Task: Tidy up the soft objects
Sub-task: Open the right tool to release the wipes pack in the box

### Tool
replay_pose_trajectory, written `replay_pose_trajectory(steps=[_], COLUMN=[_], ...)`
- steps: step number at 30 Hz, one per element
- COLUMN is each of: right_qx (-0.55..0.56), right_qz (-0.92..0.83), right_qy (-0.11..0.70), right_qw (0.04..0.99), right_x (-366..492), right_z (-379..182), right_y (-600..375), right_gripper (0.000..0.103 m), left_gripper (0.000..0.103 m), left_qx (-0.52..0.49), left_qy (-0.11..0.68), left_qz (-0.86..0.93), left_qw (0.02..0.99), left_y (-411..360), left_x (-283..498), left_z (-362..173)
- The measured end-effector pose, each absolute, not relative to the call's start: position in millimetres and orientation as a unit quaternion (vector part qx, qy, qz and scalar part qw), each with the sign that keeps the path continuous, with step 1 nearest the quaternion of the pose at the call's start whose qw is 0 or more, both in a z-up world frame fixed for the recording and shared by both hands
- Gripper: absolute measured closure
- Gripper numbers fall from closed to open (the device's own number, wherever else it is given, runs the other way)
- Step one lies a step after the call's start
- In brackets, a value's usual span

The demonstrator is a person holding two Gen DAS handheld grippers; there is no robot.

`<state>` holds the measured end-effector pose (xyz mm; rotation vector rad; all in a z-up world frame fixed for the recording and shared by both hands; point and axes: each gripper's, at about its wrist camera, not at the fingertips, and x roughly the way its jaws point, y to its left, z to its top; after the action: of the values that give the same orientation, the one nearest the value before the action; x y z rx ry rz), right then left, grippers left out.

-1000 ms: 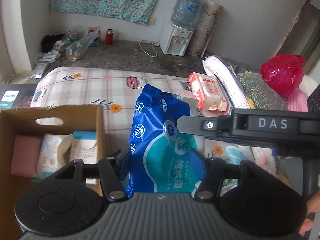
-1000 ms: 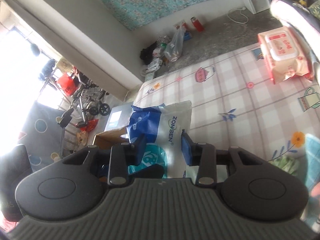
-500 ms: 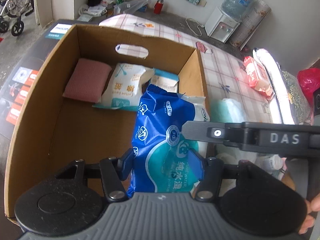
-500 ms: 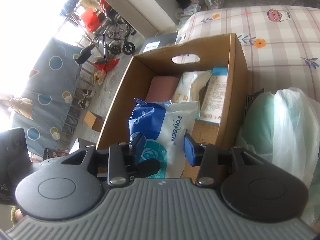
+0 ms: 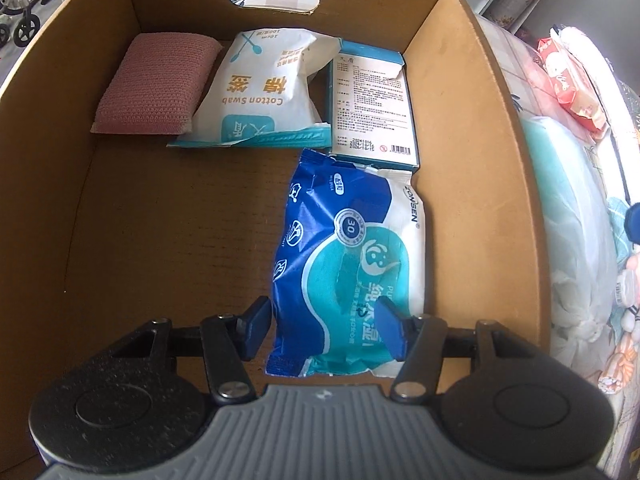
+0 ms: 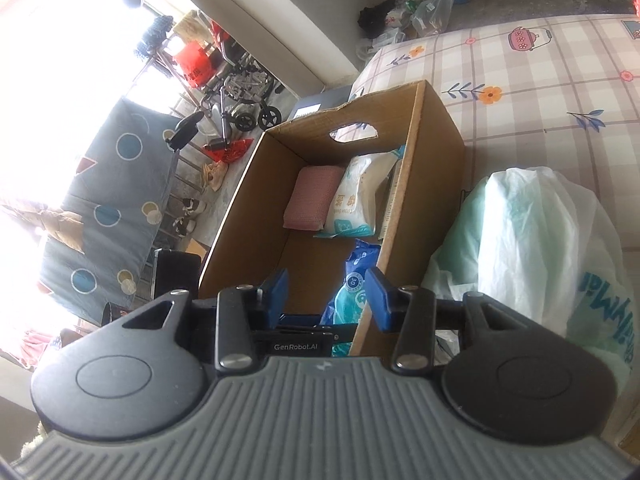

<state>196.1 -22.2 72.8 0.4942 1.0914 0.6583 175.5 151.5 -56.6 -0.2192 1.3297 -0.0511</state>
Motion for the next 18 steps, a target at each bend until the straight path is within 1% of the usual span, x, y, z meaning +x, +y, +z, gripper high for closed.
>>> replay_pose_trajectory(steps=[8, 13, 15, 17, 18], right_qx=[0.258, 0.251, 0.255, 0.255, 0.255], right_qz=[0.286, 0.262, 0.255, 0.248, 0.243], right_qy=[0.489, 0.470, 0.464, 0.456, 0.448], right_qw=[0.783, 0.805, 0.809, 0.816, 0.822], right_x=[179, 162, 157, 153, 149], right_z=[58, 41, 36, 34, 34], right_y=[-51, -52, -55, -59, -61], right_gripper=[0.060, 0.060, 0.060, 0.060, 0.060], left_gripper=[0.045, 0.044, 0.042, 0.031, 0.029], left_qx=[-0.090, -0.086, -0.079, -0.071, -0.069], left_qy=[0.603, 0.597, 0.595, 0.589, 0.583], left_qz=[-0.019, -0.014, -0.011, -0.009, -0.007], left_qw=[0.793, 0.798, 0.800, 0.805, 0.810], left_y=[134, 131, 130, 130, 132], left_x=[186, 187, 185, 181, 178], left_z=[-56, -55, -53, -48, -44])
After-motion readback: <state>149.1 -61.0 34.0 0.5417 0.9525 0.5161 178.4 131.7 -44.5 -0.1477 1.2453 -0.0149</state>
